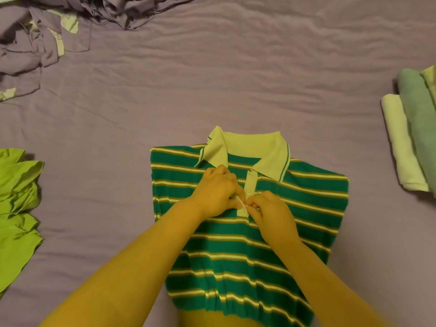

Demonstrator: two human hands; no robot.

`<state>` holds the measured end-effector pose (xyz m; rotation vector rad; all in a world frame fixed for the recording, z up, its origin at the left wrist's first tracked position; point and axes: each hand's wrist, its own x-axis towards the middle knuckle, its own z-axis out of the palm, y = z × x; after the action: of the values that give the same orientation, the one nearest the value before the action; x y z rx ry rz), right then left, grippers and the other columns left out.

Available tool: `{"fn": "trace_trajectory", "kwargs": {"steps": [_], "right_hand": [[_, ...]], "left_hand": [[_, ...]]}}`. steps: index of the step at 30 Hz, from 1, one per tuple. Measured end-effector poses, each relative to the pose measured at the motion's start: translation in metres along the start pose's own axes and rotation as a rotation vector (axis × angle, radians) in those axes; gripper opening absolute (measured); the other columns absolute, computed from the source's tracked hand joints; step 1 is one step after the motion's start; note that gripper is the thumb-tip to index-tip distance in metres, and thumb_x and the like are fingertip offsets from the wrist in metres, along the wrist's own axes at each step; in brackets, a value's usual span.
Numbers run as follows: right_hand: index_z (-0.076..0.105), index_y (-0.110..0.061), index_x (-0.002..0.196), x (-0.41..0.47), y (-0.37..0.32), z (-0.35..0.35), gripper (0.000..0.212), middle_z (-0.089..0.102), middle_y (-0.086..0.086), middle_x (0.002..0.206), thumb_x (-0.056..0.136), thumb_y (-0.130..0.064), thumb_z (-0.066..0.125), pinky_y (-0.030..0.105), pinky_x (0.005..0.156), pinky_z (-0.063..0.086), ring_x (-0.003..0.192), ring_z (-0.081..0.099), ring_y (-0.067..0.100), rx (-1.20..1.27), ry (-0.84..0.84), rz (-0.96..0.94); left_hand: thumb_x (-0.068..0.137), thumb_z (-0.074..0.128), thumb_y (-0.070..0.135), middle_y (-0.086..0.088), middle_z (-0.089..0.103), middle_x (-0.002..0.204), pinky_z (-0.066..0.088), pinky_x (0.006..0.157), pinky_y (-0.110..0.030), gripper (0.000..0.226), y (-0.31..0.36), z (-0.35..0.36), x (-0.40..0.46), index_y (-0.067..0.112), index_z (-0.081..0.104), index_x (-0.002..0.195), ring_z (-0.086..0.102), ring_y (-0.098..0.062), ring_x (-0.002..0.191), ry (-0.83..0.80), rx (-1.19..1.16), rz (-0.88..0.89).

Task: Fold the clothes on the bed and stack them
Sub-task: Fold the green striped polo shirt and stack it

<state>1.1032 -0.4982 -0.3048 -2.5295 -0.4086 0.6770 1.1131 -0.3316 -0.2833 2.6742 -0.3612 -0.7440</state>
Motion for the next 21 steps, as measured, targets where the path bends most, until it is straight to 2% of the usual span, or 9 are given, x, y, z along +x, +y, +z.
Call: {"fn": "trace_trajectory", "kwargs": {"steps": [1, 5, 10, 13, 16, 19, 21], "right_hand": [[0.065, -0.024, 0.087, 0.001, -0.001, -0.002, 0.015, 0.057, -0.003, 0.089, 0.094, -0.027, 0.053, 0.032, 0.074, 0.047, 0.082, 0.053, 0.013, 0.022, -0.017, 0.020], [0.068, -0.017, 0.095, 0.006, -0.005, -0.013, 0.018, 0.064, 0.000, 0.089, 0.096, -0.020, 0.050, 0.031, 0.077, 0.049, 0.084, 0.060, 0.018, 0.151, -0.099, 0.156], [0.063, -0.022, 0.091, 0.014, -0.006, -0.019, 0.018, 0.053, -0.013, 0.068, 0.095, -0.015, 0.048, 0.009, 0.055, 0.035, 0.064, 0.051, 0.005, 0.276, -0.185, 0.265], [0.067, -0.017, 0.095, 0.015, -0.007, -0.020, 0.019, 0.055, -0.010, 0.069, 0.095, -0.013, 0.048, 0.011, 0.056, 0.037, 0.065, 0.051, 0.006, 0.360, -0.164, 0.300], [0.069, -0.016, 0.091, 0.012, -0.007, -0.019, 0.023, 0.057, -0.005, 0.070, 0.096, -0.012, 0.047, 0.017, 0.060, 0.041, 0.068, 0.052, 0.008, 0.419, -0.151, 0.312], [0.069, -0.016, 0.104, 0.008, -0.008, -0.022, 0.025, 0.056, -0.006, 0.068, 0.097, -0.015, 0.045, 0.016, 0.059, 0.040, 0.063, 0.049, 0.006, 0.416, -0.151, 0.284], [0.067, -0.016, 0.111, 0.005, -0.009, -0.023, 0.025, 0.063, -0.002, 0.079, 0.096, -0.013, 0.047, 0.017, 0.061, 0.043, 0.066, 0.051, 0.007, 0.413, -0.158, 0.267]], "left_hand": [[0.091, 0.055, 0.042, 0.011, 0.058, 0.112, 0.023, 0.098, -0.033, 0.025, 0.001, 0.002, -0.001, 0.041, 0.064, 0.114, 0.035, -0.014, 0.116, 0.012, 0.001, -0.008], [0.093, 0.054, 0.036, 0.005, 0.060, 0.115, 0.023, 0.103, -0.032, 0.023, 0.011, 0.008, -0.001, 0.034, 0.065, 0.114, 0.039, -0.014, 0.120, 0.058, -0.045, -0.069], [0.092, 0.056, 0.035, 0.005, 0.061, 0.109, 0.023, 0.105, -0.031, 0.018, 0.017, 0.012, -0.004, 0.031, 0.065, 0.108, 0.042, -0.013, 0.117, 0.124, -0.064, -0.114], [0.093, 0.055, 0.036, 0.007, 0.062, 0.109, 0.023, 0.105, -0.031, 0.019, 0.018, 0.014, -0.005, 0.031, 0.064, 0.108, 0.042, -0.012, 0.117, 0.148, -0.047, -0.120], [0.092, 0.055, 0.039, 0.008, 0.062, 0.112, 0.023, 0.105, -0.031, 0.024, 0.018, 0.016, -0.005, 0.034, 0.063, 0.114, 0.042, -0.012, 0.117, 0.169, -0.033, -0.137], [0.093, 0.053, 0.042, 0.007, 0.061, 0.116, 0.021, 0.106, -0.032, 0.028, 0.019, 0.016, -0.005, 0.034, 0.063, 0.118, 0.040, -0.012, 0.119, 0.178, -0.007, -0.136], [0.093, 0.053, 0.042, 0.006, 0.060, 0.117, 0.020, 0.106, -0.032, 0.029, 0.019, 0.015, -0.005, 0.034, 0.064, 0.118, 0.039, -0.012, 0.120, 0.179, -0.007, -0.140]]}}
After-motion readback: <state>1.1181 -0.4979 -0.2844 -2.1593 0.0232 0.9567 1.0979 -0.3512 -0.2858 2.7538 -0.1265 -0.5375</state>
